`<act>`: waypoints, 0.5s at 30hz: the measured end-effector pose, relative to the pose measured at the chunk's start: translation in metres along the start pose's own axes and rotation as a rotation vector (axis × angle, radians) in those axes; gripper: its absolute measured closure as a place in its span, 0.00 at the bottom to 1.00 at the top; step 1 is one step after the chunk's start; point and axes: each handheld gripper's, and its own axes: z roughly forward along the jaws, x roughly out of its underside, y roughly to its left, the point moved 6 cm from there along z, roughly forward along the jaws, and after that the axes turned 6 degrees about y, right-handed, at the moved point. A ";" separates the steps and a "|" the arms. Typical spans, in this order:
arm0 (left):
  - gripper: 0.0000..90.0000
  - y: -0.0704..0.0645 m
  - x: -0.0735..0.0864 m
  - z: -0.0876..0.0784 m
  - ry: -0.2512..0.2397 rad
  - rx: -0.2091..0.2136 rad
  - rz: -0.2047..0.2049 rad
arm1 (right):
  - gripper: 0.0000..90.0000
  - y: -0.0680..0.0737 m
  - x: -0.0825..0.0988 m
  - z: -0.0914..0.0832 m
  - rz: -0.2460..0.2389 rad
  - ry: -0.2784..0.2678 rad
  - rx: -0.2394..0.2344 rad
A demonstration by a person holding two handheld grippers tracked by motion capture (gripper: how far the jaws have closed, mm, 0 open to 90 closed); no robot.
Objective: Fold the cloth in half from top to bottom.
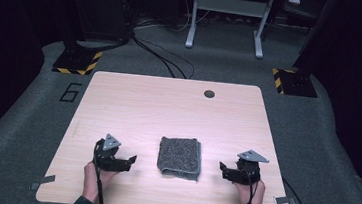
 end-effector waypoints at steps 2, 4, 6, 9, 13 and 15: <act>0.14 0.007 0.009 -0.001 0.011 -0.015 -0.022 | 0.16 -0.010 0.005 -0.003 0.007 0.007 0.025; 0.14 0.013 0.017 -0.002 0.022 -0.028 -0.033 | 0.17 -0.020 0.010 -0.006 0.015 0.018 0.056; 0.14 0.017 0.022 -0.003 0.034 -0.043 -0.037 | 0.17 -0.028 0.016 -0.007 0.023 0.030 0.078; 0.14 0.024 0.029 -0.004 0.036 -0.059 -0.058 | 0.17 -0.038 0.025 -0.008 0.037 0.043 0.095; 0.13 0.030 0.035 -0.004 0.035 -0.083 -0.069 | 0.17 -0.049 0.036 -0.008 0.036 0.063 0.120; 0.13 0.032 0.037 -0.004 0.044 -0.087 -0.075 | 0.17 -0.051 0.040 -0.008 0.015 0.066 0.140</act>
